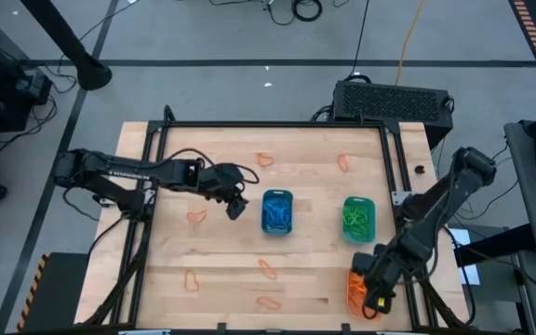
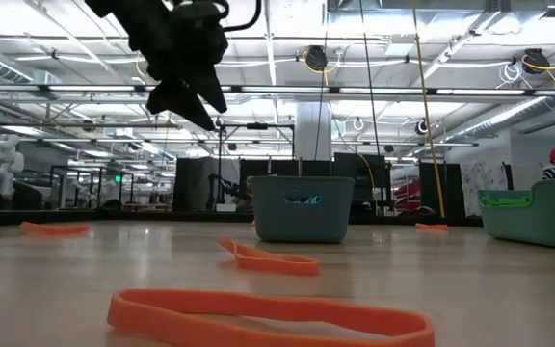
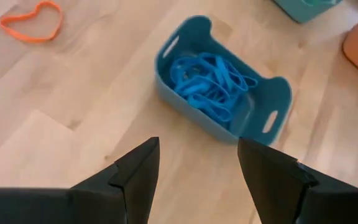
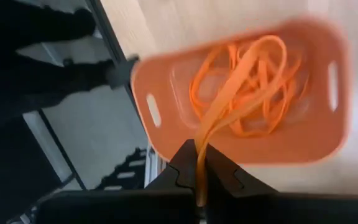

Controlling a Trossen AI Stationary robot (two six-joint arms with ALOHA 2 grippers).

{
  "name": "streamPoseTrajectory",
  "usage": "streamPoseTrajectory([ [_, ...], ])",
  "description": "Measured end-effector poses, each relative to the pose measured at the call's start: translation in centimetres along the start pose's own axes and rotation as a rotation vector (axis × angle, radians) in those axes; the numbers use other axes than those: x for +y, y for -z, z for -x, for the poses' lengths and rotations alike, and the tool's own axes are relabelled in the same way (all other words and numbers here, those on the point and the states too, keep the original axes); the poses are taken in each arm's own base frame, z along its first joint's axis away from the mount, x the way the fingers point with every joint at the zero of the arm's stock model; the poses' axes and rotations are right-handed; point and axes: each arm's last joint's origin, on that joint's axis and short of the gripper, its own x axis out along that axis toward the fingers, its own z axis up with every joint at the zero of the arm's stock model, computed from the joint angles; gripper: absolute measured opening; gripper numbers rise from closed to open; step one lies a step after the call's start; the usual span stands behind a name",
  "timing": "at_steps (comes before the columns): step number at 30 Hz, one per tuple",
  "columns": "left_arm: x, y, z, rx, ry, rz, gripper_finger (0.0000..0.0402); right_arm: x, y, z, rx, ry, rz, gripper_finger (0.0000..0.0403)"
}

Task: Sort rubber bands into baskets
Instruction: Put the orange rubberband into the orange bin

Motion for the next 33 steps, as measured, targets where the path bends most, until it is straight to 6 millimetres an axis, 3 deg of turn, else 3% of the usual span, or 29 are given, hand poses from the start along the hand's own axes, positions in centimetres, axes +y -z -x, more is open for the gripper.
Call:
streamPoseTrajectory([
  [3, 1.1, -0.1, 0.0, 0.042, -0.031, 0.01, 0.0224, 0.4, 0.7, -1.2, 0.046, 0.028, -0.022, 0.0],
  [8, 2.9, 1.3, 0.3, 0.253, -0.125, 0.001, 0.0224, 0.8, 1.2, -3.0, 0.068, 0.068, -0.084, 0.0],
  [20, 4.2, 5.0, -0.2, 0.476, -0.19, -0.027, 0.0224, 0.8, 1.3, -6.9, 0.067, 0.211, -0.158, 0.0026],
  [33, 4.0, 6.8, -0.1, 0.559, -0.245, -0.027, 0.0224, 1.2, 0.8, -6.7, 0.135, 0.136, -0.195, 0.0155],
])
